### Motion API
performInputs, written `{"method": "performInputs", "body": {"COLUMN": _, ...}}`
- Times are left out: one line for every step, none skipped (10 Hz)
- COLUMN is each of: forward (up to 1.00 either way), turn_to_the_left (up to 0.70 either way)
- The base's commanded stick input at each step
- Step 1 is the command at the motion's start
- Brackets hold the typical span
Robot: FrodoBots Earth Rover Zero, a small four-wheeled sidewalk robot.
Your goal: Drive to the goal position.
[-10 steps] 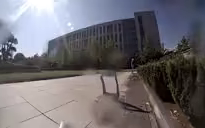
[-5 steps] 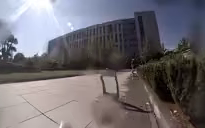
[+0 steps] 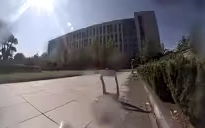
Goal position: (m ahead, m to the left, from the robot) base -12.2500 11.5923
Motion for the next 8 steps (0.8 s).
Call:
{"method": "performInputs", "body": {"forward": 0.05, "turn_to_the_left": 0.0}}
{"method": "performInputs", "body": {"forward": 0.05, "turn_to_the_left": 0.0}}
{"method": "performInputs", "body": {"forward": 0.05, "turn_to_the_left": 0.0}}
{"method": "performInputs", "body": {"forward": 0.05, "turn_to_the_left": 0.0}}
{"method": "performInputs", "body": {"forward": 0.05, "turn_to_the_left": 0.0}}
{"method": "performInputs", "body": {"forward": 0.05, "turn_to_the_left": 0.0}}
{"method": "performInputs", "body": {"forward": 0.05, "turn_to_the_left": 0.0}}
{"method": "performInputs", "body": {"forward": 0.05, "turn_to_the_left": 0.0}}
